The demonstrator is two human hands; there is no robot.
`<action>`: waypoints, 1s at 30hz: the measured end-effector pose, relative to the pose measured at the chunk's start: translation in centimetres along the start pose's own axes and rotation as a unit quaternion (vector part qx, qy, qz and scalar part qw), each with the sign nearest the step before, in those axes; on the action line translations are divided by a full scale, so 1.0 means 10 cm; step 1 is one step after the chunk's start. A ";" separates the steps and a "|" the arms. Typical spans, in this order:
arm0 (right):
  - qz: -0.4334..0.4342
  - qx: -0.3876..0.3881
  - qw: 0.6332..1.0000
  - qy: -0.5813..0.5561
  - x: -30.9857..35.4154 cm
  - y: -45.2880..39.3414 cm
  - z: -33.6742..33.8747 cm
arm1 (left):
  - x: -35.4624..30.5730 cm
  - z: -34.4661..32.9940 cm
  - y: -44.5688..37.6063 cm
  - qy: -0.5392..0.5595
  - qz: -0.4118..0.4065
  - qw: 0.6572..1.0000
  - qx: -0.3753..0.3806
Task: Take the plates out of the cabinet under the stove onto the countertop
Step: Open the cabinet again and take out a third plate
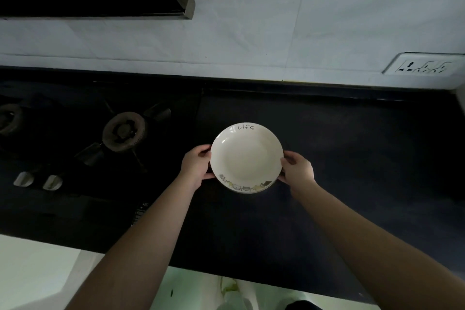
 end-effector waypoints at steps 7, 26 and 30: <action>0.000 -0.004 1.000 0.015 0.44 -0.37 -0.20 | -0.35 -0.11 -0.43 0.010 -0.012 1.000 -0.014; 0.021 -0.011 0.998 0.062 0.72 -0.65 -0.24 | -0.45 -0.23 -0.72 0.025 -0.006 0.999 -0.038; 0.038 -0.042 0.989 0.134 0.78 -0.59 -0.13 | -0.43 -0.19 -0.68 0.029 0.019 0.998 -0.052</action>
Point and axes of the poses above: each hand's wrist, its own y-axis away from the middle knuckle, its own z-axis out of the back of the hand, x = y × z, the point moved 4 cm from there along -y, towards the middle knuckle, and after that the axes turned 10 degrees about -z, right-handed, at the moved point
